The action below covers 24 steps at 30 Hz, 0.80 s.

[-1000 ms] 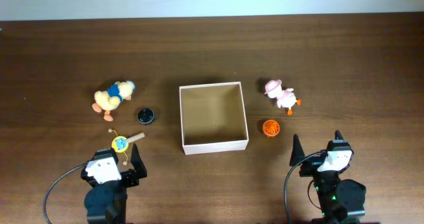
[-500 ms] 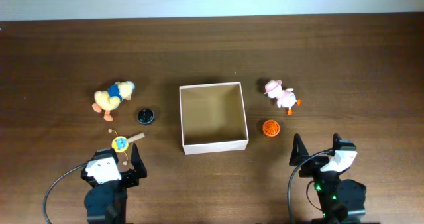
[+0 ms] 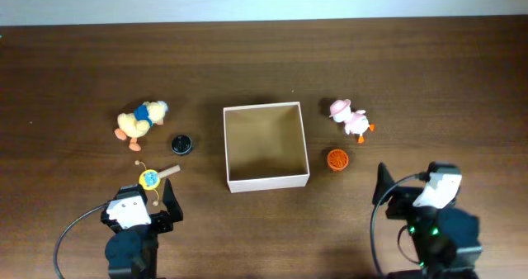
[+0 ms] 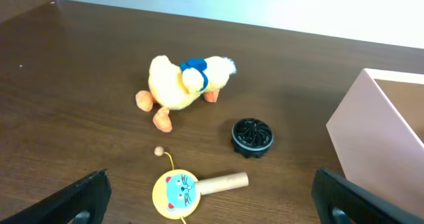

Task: Pack container
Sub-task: 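Move the right gripper over the orange mesh ball and lower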

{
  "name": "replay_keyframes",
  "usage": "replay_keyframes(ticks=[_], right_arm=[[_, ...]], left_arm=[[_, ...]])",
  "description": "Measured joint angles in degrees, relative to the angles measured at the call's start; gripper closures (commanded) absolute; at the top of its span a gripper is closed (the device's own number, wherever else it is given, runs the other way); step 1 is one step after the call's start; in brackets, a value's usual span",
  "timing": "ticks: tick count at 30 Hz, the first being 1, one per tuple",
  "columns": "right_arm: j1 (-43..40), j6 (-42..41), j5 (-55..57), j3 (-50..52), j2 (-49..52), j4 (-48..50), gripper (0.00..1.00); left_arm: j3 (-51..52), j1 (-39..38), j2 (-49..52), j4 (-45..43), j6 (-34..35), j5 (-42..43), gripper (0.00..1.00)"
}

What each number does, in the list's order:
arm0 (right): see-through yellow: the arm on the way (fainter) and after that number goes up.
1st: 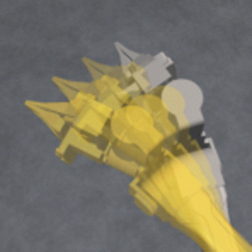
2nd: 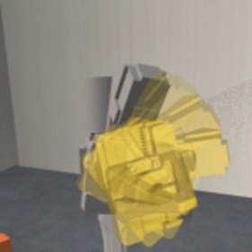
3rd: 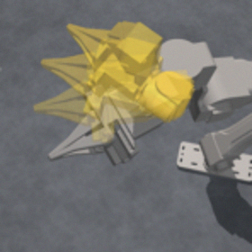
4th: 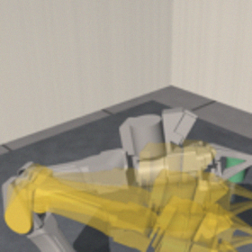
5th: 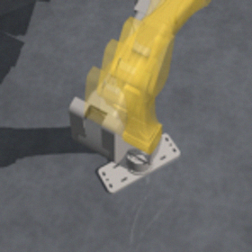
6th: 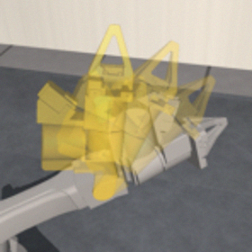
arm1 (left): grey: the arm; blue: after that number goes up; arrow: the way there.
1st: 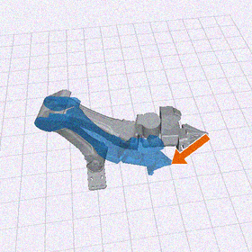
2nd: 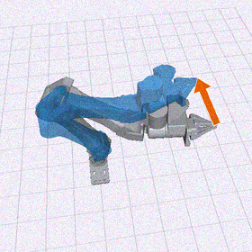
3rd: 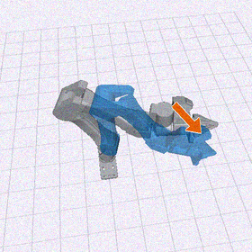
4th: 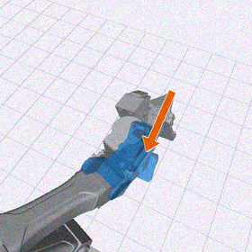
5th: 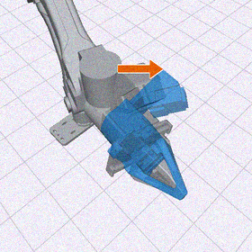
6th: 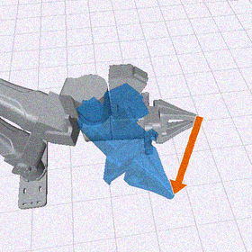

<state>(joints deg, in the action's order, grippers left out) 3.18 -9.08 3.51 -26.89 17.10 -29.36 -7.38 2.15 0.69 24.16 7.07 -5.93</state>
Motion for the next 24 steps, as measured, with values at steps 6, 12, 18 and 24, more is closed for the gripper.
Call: replay_keyframes(ticks=[6,12,18,24], right_arm=[[0.0,2.1,0.4,-21.3,19.1,-13.5,0.01],[0.0,2.6,-2.5,-42.9,40.4,-30.0,0.01],[0.0,2.9,-9.2,-47.6,55.2,-34.1,0.01],[0.0,3.1,-15.5,-47.6,69.4,-31.9,0.06]], left_arm=[[0.0,0.0,0.0,-0.1,0.0,0.0,0.01],[0.0,0.0,0.0,0.0,0.0,0.0,0.01],[0.0,0.0,0.0,0.0,0.0,0.0,0.01],[0.0,0.0,0.0,0.0,0.0,0.0,0.01]])
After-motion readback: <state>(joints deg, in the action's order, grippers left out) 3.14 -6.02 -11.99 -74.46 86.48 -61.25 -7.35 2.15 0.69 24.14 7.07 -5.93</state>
